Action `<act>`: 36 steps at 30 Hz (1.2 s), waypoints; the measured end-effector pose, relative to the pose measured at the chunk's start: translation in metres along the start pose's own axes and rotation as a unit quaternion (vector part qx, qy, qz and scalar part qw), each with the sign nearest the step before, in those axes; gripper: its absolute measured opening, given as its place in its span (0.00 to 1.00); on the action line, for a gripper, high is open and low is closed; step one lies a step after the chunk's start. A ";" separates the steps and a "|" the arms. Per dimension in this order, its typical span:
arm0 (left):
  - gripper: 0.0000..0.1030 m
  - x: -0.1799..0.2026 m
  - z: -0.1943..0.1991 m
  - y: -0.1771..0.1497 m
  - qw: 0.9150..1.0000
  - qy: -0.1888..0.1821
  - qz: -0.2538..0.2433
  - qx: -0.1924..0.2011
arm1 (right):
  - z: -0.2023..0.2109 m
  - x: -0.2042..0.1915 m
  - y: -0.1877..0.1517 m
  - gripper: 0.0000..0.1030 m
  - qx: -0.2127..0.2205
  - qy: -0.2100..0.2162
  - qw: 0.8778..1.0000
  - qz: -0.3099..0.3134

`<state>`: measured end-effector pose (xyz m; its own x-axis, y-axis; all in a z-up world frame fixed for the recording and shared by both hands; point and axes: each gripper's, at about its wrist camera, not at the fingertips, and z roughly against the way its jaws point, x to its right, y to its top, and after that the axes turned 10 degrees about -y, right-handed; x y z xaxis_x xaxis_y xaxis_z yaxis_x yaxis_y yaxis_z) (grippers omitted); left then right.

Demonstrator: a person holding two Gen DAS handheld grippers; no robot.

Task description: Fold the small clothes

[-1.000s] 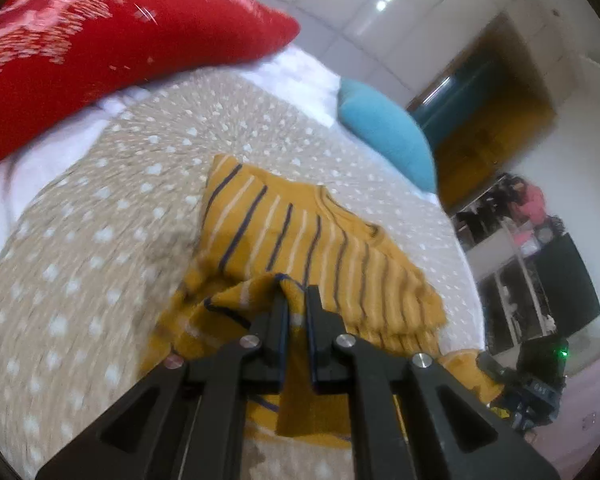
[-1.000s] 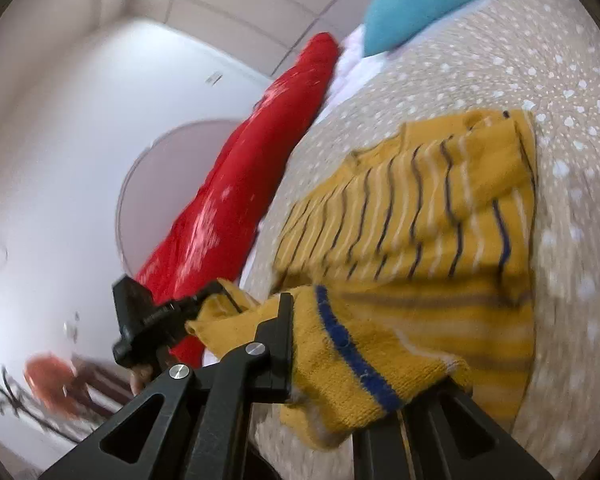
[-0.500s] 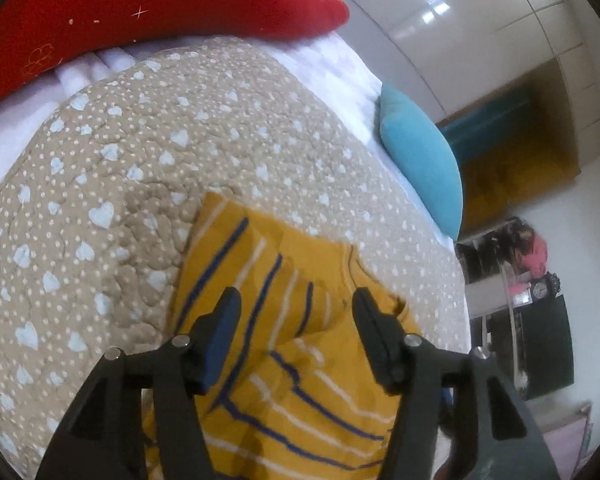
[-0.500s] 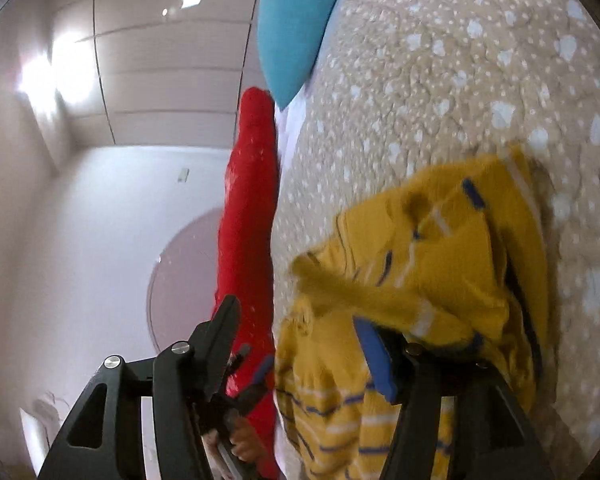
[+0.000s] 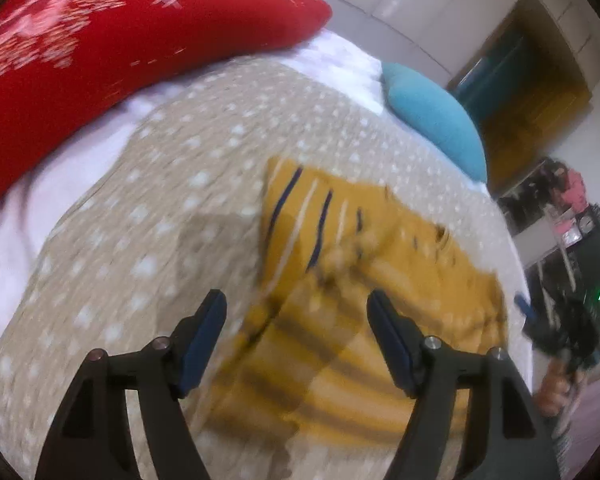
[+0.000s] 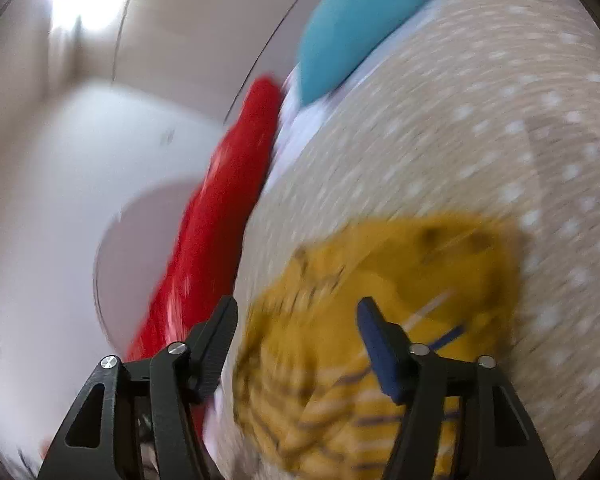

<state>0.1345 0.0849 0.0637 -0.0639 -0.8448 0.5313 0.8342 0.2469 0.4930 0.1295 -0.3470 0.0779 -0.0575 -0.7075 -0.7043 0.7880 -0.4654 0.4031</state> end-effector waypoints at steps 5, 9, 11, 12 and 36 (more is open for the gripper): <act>0.75 -0.003 0.034 -0.055 1.000 0.002 -0.022 -0.002 | -0.073 -0.086 -0.046 0.31 -0.077 -0.036 0.987 0.138; 0.75 -0.010 0.055 -0.087 0.999 0.006 -0.034 0.005 | -0.138 -0.129 -0.072 0.27 -0.094 -0.093 0.968 0.215; 0.76 -0.018 0.062 -0.097 1.000 0.001 -0.027 0.008 | -0.178 -0.145 -0.076 0.26 -0.089 -0.165 0.945 0.269; 0.75 -0.022 0.065 -0.100 1.000 -0.004 -0.024 0.009 | -0.199 -0.151 -0.077 0.26 -0.092 -0.198 0.932 0.290; 0.77 -0.017 0.093 -0.156 1.000 -0.010 -0.009 0.018 | -0.064 -0.092 -0.052 0.45 -0.067 -0.257 0.927 0.265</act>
<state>-0.0453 0.1054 0.0418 -0.0895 -0.8395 0.5359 0.8124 0.2497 0.5268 0.1329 -0.2232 0.0843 0.1011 -0.9940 -0.0423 0.8560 0.0653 0.5128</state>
